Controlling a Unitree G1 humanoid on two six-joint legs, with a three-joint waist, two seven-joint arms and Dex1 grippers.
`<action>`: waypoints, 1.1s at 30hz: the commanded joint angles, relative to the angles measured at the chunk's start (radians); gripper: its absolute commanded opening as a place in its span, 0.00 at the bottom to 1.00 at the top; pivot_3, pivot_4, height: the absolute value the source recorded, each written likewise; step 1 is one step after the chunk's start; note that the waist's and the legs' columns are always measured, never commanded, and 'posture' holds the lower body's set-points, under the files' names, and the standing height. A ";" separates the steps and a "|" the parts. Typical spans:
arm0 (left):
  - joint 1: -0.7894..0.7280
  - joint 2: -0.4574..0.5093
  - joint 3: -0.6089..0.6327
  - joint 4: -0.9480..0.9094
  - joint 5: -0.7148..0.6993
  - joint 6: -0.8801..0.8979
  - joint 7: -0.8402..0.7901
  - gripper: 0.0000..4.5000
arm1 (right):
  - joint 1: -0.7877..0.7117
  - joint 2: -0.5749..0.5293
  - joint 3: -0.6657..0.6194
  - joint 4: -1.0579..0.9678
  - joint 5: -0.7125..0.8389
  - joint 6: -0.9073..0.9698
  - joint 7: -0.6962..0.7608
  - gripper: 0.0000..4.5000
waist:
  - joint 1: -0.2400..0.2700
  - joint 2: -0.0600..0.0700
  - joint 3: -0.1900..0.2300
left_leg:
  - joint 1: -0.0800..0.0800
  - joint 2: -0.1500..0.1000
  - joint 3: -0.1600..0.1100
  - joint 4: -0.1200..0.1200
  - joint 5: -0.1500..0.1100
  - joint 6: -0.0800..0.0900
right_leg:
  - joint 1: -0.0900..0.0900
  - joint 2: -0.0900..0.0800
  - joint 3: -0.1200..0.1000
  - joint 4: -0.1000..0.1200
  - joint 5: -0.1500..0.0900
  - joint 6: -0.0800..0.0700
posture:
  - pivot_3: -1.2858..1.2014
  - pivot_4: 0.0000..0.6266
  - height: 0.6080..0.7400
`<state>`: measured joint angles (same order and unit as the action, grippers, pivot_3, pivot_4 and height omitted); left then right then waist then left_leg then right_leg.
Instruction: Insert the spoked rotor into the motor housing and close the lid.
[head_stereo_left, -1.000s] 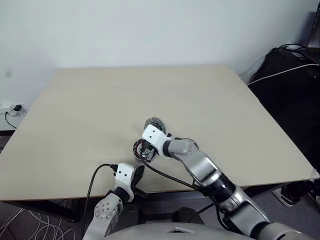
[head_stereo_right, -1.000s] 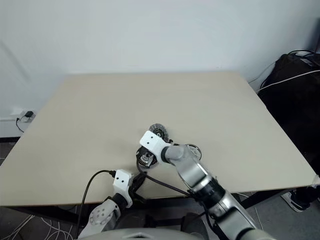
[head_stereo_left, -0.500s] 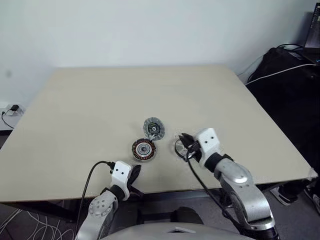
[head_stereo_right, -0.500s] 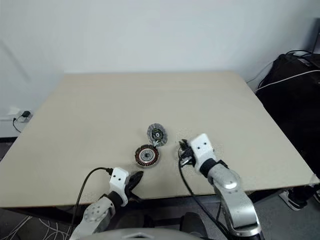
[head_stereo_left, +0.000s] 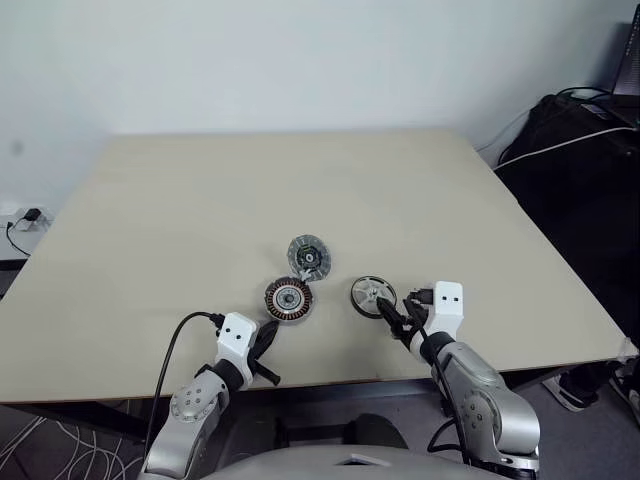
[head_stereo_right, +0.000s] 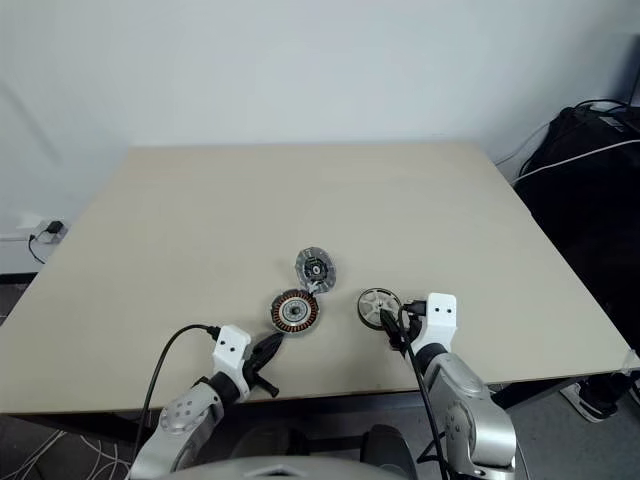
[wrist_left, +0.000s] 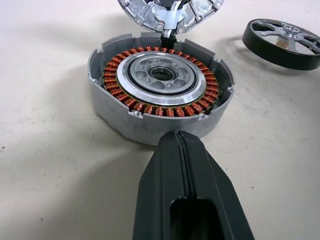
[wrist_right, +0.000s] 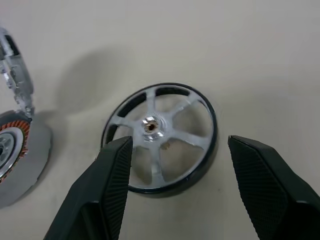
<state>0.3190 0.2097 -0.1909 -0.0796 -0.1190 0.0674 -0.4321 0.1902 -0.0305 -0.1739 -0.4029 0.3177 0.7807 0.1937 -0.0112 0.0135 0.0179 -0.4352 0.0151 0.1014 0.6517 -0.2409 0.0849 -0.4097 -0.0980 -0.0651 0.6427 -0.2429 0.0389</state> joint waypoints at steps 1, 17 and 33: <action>0.003 0.002 0.004 -0.035 0.003 -0.013 0.005 0.00 | -0.033 -0.001 -0.045 -0.001 0.037 0.006 -0.021 0.72 | 0.000 0.001 0.000 | 0.000 0.000 0.000 0.000 0.000 0.000 | 0.000 0.000 0.000 0.000 0.000 0.000 | 0.52 0.00 1.00; 0.031 0.008 -0.001 -0.070 -0.008 -0.029 -0.008 0.00 | -0.110 0.046 -0.132 0.080 0.212 0.079 -0.066 0.99 | -0.001 0.002 -0.001 | 0.000 0.000 0.000 0.000 0.000 0.000 | 0.000 0.000 0.000 0.000 0.000 -0.001 | 0.52 0.00 1.00; 0.040 0.022 0.004 -0.103 -0.016 -0.027 -0.029 0.00 | -0.159 0.059 -0.176 0.140 0.379 0.174 -0.096 0.99 | -0.001 0.006 -0.004 | 0.000 0.000 0.001 0.000 0.000 0.000 | 0.000 0.001 0.000 0.000 0.000 0.000 | 0.52 0.00 1.00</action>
<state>0.3638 0.2285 -0.1903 -0.1276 -0.1292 0.0568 -0.4593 0.0530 0.0257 -0.3406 -0.2488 0.6597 0.9473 0.1015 -0.0117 0.0197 0.0140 -0.4348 0.0151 0.1022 0.6514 -0.2408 0.0851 -0.4097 -0.0971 -0.0651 0.6429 -0.2431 0.0384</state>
